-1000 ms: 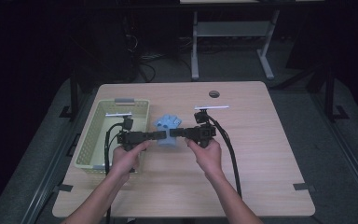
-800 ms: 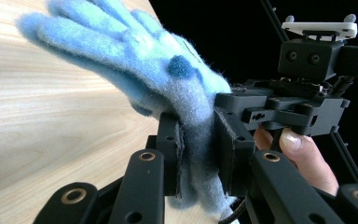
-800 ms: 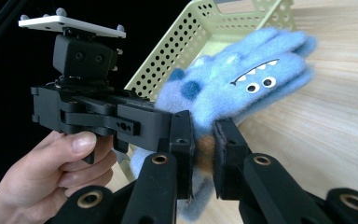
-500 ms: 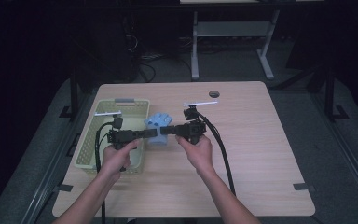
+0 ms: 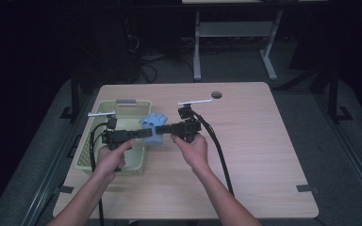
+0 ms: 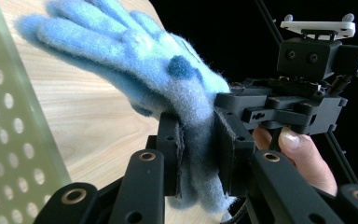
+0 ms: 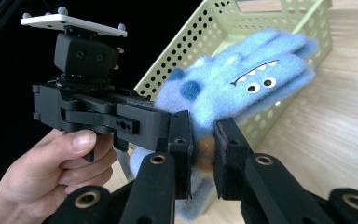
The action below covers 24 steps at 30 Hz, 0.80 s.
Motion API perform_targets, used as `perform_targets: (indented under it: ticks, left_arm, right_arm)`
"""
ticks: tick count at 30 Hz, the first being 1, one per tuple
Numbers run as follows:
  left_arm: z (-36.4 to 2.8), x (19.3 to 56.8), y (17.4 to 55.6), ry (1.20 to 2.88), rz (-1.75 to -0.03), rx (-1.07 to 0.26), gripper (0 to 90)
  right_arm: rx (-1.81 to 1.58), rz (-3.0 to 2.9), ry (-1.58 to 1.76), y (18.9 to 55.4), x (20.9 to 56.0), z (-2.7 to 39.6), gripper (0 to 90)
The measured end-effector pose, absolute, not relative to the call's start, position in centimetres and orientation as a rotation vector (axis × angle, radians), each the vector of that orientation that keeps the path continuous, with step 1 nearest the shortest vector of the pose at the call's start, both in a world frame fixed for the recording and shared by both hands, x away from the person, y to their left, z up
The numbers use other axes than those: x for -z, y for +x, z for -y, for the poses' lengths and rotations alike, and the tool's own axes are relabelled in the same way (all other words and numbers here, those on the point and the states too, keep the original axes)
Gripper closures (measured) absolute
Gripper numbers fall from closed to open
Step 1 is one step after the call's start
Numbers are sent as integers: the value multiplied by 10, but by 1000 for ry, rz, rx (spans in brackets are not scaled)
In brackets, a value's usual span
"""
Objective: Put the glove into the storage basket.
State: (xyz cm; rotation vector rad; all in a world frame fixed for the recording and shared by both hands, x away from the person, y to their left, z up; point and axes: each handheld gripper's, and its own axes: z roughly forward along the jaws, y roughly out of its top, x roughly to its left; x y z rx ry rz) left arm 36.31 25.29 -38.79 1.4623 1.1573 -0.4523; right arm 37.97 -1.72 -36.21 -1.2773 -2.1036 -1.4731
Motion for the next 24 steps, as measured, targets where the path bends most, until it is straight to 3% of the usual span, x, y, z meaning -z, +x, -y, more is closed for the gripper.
perform_targets:
  ticks: [24]
  left_arm:
    - [-305, 390, 359, 1439, -1187, 429, 733]
  right_arm:
    - [1462, 2078, -1207, 390, 368, -32, 770]
